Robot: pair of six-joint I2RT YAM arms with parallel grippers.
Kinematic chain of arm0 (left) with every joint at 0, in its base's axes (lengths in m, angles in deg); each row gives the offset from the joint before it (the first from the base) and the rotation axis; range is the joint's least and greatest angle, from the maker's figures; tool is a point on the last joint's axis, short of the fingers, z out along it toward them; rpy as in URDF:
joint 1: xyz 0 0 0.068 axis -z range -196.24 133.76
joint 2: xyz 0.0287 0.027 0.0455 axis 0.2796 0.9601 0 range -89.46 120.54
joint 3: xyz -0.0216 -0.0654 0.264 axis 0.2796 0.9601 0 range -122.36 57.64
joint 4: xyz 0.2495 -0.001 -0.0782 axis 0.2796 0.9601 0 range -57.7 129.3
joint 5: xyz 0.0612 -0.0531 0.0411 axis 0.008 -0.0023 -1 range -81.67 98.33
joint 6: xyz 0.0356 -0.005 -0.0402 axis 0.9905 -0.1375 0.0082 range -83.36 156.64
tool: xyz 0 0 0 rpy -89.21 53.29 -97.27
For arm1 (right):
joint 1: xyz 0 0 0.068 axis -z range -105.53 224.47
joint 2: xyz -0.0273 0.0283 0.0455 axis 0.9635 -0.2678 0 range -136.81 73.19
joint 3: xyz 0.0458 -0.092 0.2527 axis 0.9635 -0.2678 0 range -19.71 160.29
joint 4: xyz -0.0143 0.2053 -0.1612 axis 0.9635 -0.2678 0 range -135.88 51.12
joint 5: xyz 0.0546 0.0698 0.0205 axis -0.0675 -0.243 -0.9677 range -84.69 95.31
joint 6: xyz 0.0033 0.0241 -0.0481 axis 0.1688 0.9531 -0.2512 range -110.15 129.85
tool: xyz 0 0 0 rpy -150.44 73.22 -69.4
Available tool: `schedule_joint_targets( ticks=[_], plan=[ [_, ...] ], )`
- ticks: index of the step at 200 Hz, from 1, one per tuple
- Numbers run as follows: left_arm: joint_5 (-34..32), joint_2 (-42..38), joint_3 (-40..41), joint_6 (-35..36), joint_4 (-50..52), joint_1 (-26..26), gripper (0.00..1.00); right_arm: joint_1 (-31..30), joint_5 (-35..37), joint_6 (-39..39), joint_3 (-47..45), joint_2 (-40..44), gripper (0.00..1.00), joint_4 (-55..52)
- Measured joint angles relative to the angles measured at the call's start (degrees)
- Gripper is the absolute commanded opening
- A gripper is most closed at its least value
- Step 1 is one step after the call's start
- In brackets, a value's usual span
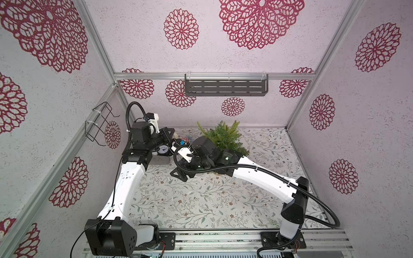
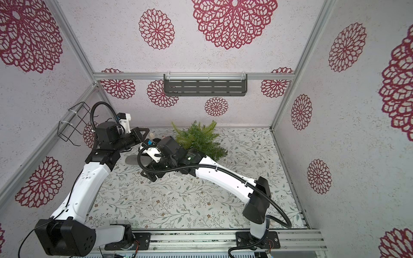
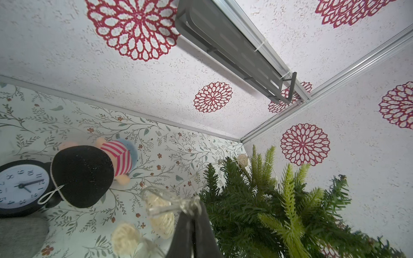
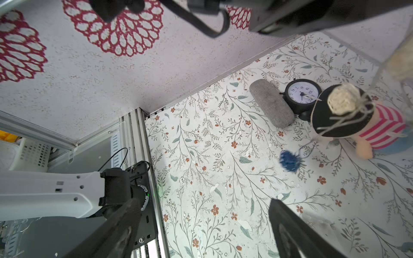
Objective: Remove string lights from the small christmas tree
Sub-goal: Remove the light string from the Christmas tree.
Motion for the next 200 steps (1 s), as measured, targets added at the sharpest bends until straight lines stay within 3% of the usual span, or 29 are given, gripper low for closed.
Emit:
schedule_joint_targets(
  ticks=[60, 132, 200],
  plan=[
    [-0.1, -1.4, 2.3, 0.8, 0.3, 1.2, 0.00, 0.0, 1.8, 0.0, -1.9, 2.4, 0.90, -1.9],
    [-0.1, -3.4, 7.0, 5.9, 1.8, 1.2, 0.00, 0.1, 6.3, -0.1, -3.7, 12.0, 0.88, -4.9],
    [-6.4, -2.8, 1.2, 12.7, 6.4, 1.9, 0.00, 3.0, 10.0, -0.7, -3.7, 15.0, 0.89, -8.2]
  ],
)
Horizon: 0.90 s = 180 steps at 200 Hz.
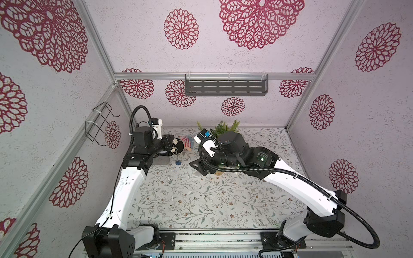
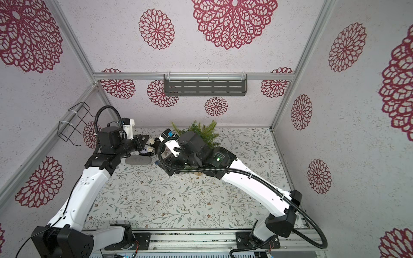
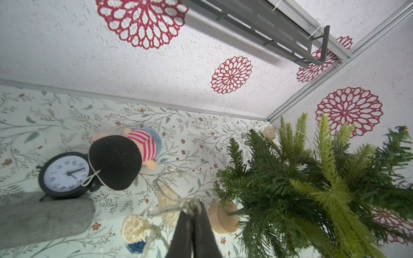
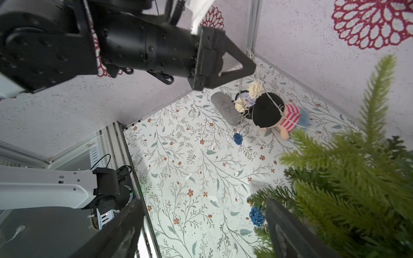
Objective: Remove string lights from the small christmas tree
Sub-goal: Remove the light string from the Christmas tree.
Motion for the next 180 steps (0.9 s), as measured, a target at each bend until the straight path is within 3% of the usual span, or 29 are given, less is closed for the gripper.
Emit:
schedule_joint_targets(
  ticks=[76, 180],
  plan=[
    [-8.0, 6.6, -11.8, 4.0, 0.4, 0.8, 0.00, 5.7, 0.2, 0.1, 0.9, 0.0, 0.89, -1.2],
    [-11.6, 16.3, -25.8, 8.7, -3.5, 4.5, 0.00, 9.1, -0.8, 0.1, 3.6, 0.0, 0.89, -1.9]
  ],
)
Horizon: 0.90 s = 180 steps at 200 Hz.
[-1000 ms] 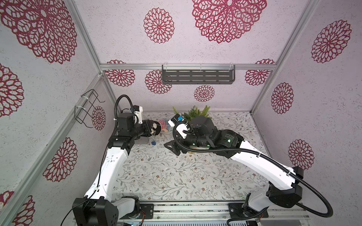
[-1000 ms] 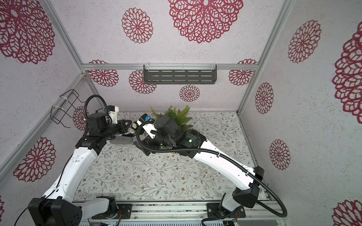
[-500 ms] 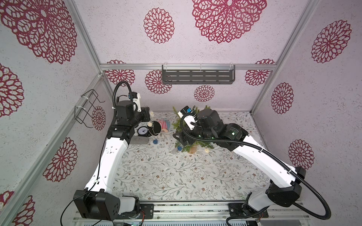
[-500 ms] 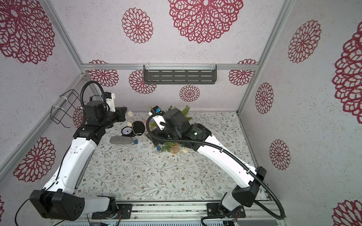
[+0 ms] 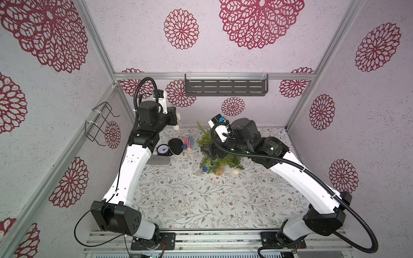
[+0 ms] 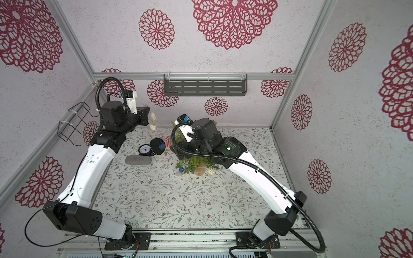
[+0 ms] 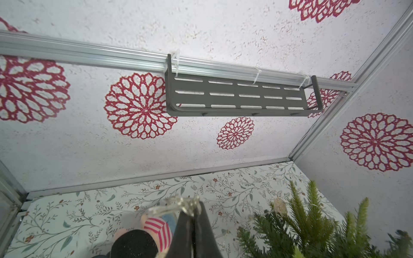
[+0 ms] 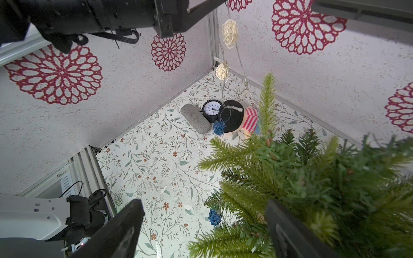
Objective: Remove string lights from the small christmas tree
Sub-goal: Remove the light string from the Christmas tree.
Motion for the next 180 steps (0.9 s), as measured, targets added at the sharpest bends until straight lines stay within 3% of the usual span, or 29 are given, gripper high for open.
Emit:
schedule_joint_targets(
  ticks=[68, 180],
  plan=[
    [-3.5, 7.6, -3.8, 2.2, -6.7, 0.0, 0.00, 2.9, 0.0, 0.0, 0.9, 0.0, 0.90, -1.4],
    [0.0, 11.7, -6.5, 4.5, -13.1, 2.1, 0.00, 4.8, 0.2, 0.0, 2.1, 0.2, 0.89, -1.8]
  ],
)
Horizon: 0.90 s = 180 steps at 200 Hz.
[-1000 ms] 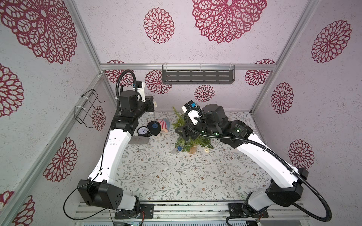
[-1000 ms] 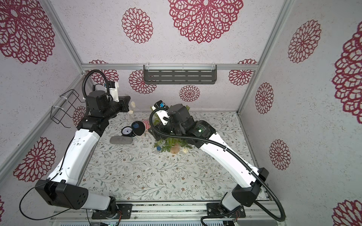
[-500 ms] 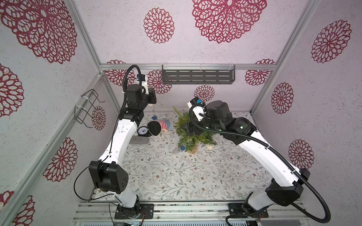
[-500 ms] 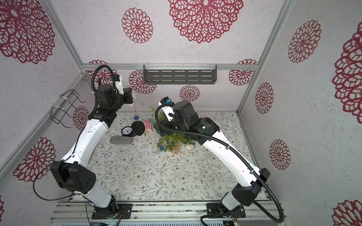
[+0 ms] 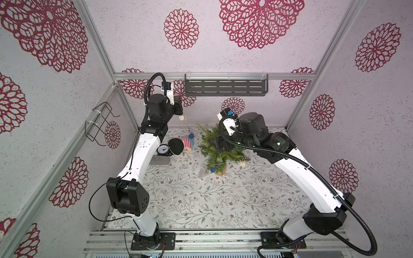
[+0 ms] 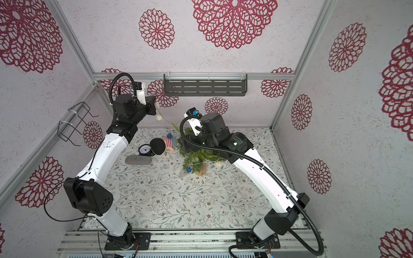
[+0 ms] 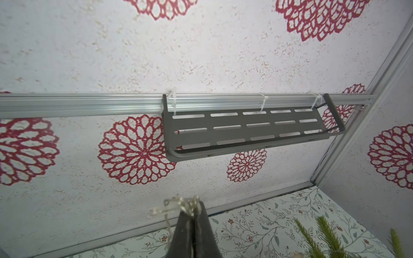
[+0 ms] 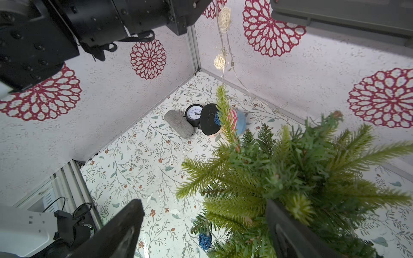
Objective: Remove string lights from the small christmas tree
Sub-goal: Remove the light string from the Christmas tree.
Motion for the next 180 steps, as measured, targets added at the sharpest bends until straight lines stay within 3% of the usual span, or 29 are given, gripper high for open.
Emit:
schedule_joint_targets(
  ticks=[180],
  plan=[
    [1.3, -3.0, 3.3, 1.1, 0.3, 1.5, 0.00, 2.1, 2.8, -0.5, -1.2, 4.7, 0.89, -0.8]
  ],
)
